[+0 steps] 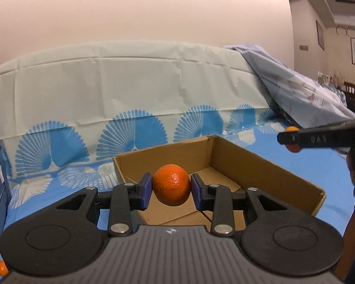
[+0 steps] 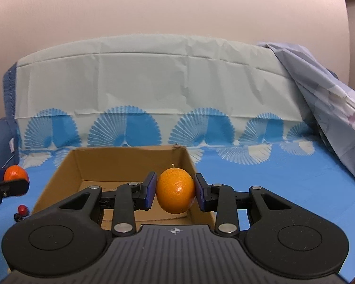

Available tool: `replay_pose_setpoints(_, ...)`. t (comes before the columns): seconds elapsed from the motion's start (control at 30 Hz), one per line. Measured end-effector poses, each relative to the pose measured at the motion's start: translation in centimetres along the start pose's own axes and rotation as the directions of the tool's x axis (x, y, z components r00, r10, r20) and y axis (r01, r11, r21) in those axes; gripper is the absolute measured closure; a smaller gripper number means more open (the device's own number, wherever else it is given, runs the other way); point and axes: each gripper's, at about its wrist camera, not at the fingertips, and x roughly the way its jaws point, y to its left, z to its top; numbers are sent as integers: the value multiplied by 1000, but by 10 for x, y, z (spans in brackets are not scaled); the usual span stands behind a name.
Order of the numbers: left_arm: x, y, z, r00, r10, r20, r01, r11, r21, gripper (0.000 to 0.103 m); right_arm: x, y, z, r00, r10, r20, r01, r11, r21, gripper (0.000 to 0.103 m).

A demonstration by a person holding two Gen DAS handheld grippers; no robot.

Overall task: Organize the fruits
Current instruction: 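Carry the orange in the left gripper over the box while the right carries its fruit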

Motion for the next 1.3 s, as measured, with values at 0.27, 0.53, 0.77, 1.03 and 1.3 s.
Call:
replay_pose_setpoints(0.27,15,13,0,999,-44,-16,43,998,-54,64,11,7,1,1000,-11,-16,11,1000,12,67)
replay_pose_setpoints(0.53,15,7,-1,997,-73,-20,72,996,-50,64,17,22,0,1000,-7,-26,6,1000,-27,67)
replay_pose_setpoints(0.77,19,1,-3,995,-99,-32,98,994,-43,64,20,30,0,999,-5,-35,4,999,-52,67)
replay_pose_setpoints(1.03,22,-6,-6,993,-113,-42,112,993,-25,64,22,35,0,999,-13,-39,10,997,-73,67)
replay_pose_setpoints(1.3,26,-7,-6,991,-123,-51,122,992,-16,64,23,37,-1,999,-16,-42,13,996,-86,67)
